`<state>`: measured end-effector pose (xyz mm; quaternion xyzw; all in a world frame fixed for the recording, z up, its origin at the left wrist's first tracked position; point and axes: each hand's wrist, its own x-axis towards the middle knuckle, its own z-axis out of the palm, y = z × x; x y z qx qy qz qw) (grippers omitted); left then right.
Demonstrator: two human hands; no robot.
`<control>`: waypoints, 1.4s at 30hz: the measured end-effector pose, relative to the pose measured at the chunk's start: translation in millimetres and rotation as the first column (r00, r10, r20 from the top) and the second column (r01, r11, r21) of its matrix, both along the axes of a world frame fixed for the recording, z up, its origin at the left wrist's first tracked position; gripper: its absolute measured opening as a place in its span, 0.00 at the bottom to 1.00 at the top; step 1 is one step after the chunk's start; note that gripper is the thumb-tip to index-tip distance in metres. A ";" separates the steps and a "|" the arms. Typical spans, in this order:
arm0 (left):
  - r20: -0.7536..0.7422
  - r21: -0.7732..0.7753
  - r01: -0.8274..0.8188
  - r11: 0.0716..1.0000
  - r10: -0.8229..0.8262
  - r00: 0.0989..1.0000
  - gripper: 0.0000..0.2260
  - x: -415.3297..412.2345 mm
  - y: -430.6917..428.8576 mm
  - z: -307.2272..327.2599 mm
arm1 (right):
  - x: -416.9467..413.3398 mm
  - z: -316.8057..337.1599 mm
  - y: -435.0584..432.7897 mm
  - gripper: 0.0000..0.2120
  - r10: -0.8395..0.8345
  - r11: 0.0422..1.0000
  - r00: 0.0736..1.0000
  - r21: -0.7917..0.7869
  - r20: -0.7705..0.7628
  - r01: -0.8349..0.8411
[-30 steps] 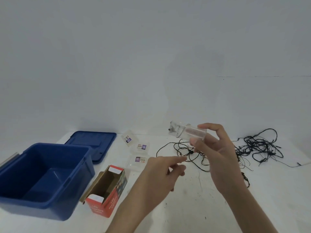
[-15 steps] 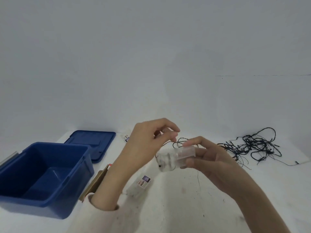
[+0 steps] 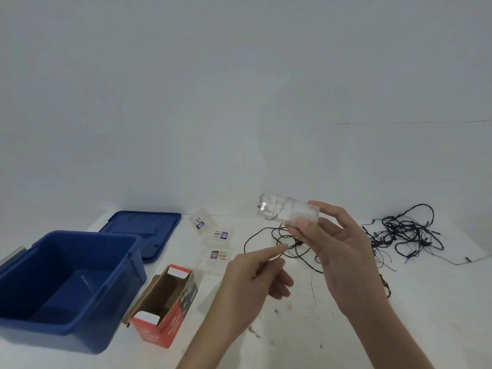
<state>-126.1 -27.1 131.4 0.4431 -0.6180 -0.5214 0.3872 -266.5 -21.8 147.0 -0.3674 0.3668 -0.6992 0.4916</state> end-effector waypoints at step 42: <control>-0.007 0.058 0.050 0.997 -0.050 0.999 0.13 -6.0 -11.0 -11.3 | -4.6 -12.7 -8.4 0.15 -0.089 0.993 0.995 0.083 0.036 0.086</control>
